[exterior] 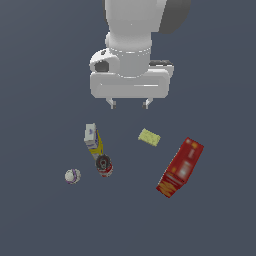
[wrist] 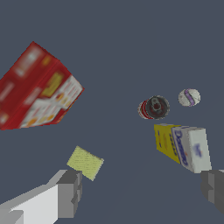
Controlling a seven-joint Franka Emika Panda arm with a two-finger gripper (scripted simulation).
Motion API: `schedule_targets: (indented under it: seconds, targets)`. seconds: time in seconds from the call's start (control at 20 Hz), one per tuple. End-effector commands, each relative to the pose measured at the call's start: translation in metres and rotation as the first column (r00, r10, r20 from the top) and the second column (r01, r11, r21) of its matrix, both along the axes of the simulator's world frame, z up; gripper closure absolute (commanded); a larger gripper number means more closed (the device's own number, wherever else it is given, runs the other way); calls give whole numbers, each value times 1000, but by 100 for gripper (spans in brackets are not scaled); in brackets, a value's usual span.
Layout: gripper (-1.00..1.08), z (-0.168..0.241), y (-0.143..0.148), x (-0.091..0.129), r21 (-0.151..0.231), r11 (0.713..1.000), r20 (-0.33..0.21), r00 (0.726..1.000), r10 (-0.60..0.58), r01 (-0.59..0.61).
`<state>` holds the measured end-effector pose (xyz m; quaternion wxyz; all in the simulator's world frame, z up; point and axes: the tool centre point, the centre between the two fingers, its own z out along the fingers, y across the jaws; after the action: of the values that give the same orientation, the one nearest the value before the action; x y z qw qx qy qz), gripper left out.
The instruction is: Pick up a designated object from a clutter of objects.
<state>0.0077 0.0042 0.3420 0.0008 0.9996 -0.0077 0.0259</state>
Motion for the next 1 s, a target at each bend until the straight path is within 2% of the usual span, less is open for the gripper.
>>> schedule_targets:
  seconds: [0.0, 0.5, 0.95]
  targets:
    - [-92, 0, 0, 0, 0, 1000, 0, 1000, 0, 0]
    - [-92, -6, 10, -3, 31, 999, -24, 1000, -4, 4]
    - [-92, -13, 12, -3, 27, 999, -24, 1000, 19, -18]
